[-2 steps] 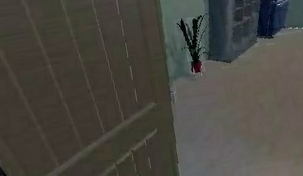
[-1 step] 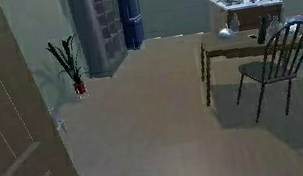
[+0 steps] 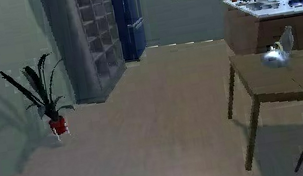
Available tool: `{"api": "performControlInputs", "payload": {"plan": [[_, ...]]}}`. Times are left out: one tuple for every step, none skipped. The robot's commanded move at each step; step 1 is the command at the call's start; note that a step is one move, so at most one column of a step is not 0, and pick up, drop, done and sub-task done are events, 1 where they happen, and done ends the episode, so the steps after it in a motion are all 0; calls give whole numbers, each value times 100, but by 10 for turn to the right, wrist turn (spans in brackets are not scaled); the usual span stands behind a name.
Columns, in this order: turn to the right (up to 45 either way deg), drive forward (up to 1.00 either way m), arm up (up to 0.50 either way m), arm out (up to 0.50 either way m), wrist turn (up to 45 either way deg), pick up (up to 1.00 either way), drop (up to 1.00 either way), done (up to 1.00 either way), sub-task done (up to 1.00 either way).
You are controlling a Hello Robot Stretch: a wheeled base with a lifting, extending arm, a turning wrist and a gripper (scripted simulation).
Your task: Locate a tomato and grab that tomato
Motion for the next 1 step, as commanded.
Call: {"api": "performControlInputs", "payload": {"plan": [[30,0,0,0,0,0,0,0,0]]}}
